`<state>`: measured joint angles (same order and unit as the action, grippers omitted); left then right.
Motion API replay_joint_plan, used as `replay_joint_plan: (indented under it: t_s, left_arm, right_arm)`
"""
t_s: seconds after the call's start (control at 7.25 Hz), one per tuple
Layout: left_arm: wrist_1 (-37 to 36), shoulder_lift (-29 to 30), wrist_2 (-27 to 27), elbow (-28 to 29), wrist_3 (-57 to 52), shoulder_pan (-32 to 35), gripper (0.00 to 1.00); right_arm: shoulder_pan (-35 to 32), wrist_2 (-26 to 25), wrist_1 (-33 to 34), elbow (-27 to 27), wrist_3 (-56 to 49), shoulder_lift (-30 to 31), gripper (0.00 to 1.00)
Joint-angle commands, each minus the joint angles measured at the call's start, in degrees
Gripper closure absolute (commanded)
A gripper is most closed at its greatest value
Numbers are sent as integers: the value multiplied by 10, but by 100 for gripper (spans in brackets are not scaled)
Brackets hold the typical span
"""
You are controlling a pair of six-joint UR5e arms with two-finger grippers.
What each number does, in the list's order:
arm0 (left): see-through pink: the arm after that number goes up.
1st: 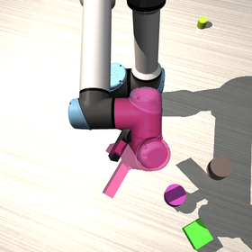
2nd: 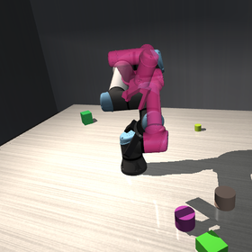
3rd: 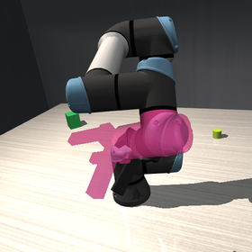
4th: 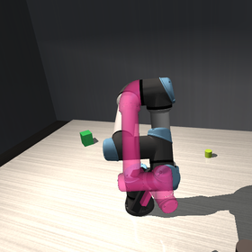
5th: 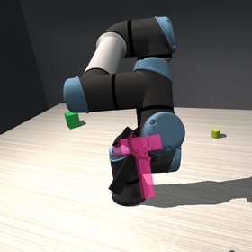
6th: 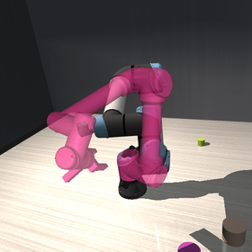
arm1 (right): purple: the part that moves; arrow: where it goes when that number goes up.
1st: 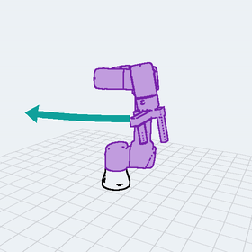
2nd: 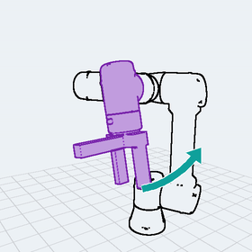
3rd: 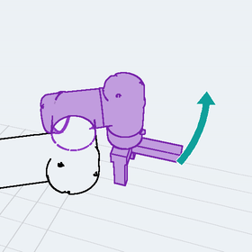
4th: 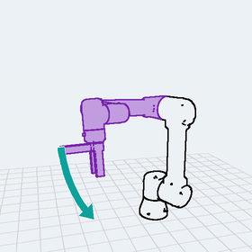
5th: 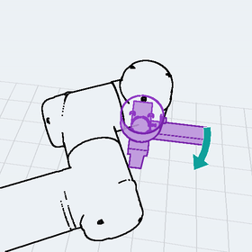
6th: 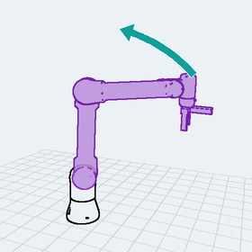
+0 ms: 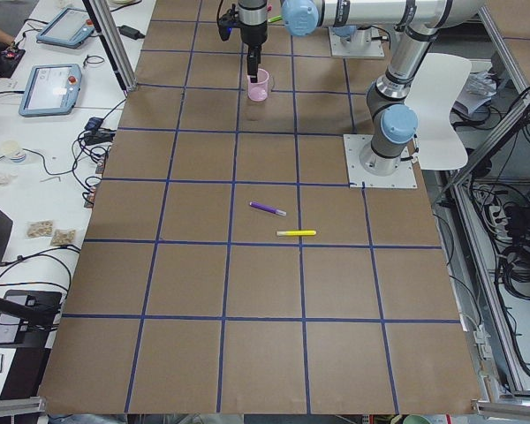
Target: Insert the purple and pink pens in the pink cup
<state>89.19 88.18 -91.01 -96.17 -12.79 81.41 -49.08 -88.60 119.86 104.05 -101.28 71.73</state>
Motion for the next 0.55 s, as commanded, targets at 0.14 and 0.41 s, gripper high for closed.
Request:
replay_joint_plan:
  t_s: [0.14, 0.41]
  left_arm:
    - [-85, 12, -1, -80, -153, -139, 0]
    - [-195, 43, -2, -132, -312, -199, 0]
  right_arm:
    - [13, 0, 10, 39, -53, -21, 5]
    - [13, -5, 97, 83, -60, -20, 8]
